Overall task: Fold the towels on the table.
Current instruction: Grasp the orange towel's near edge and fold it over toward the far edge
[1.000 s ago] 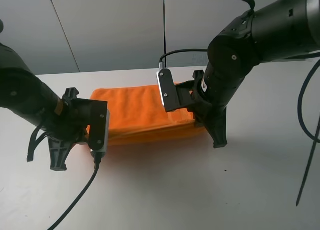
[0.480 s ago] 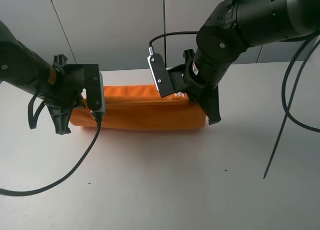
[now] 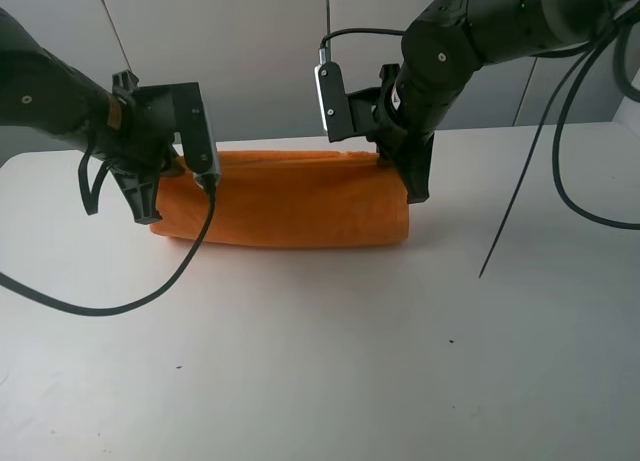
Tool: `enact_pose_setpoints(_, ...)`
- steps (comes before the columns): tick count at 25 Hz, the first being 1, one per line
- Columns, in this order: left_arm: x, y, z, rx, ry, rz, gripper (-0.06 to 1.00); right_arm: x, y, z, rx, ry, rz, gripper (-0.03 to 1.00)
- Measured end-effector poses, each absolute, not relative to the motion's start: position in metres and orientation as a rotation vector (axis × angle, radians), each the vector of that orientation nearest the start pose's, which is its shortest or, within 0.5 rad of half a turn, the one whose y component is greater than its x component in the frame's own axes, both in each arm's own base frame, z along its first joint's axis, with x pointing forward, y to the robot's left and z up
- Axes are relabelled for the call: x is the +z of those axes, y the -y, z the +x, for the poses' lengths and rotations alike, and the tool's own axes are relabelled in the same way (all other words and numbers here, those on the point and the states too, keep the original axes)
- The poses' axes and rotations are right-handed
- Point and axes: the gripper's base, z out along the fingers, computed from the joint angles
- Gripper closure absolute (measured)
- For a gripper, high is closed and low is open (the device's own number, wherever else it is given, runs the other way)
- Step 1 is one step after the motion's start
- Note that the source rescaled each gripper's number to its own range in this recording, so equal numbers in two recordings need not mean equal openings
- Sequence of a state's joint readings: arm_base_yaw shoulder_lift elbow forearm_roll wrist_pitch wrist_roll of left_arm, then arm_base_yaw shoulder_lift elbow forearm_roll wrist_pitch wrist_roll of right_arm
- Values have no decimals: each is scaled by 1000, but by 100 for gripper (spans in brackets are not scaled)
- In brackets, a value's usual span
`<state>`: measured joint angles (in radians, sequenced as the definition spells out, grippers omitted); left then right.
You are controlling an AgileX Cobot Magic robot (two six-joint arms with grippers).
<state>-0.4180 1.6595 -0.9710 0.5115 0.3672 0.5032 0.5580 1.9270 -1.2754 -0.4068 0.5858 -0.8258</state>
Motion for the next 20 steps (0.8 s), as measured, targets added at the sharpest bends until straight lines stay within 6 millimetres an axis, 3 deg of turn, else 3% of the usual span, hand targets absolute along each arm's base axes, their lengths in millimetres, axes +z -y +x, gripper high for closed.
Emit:
enact_pose_setpoints(10, 180, 116, 358, 432, -2055, 1484, 94, 150, -191, 367, -452, -1818, -1994, 97)
enact_pose_setpoints(20, 148, 110, 374, 385, -2073, 1447, 94, 125, -188, 379, -431, -1812, -1975, 97)
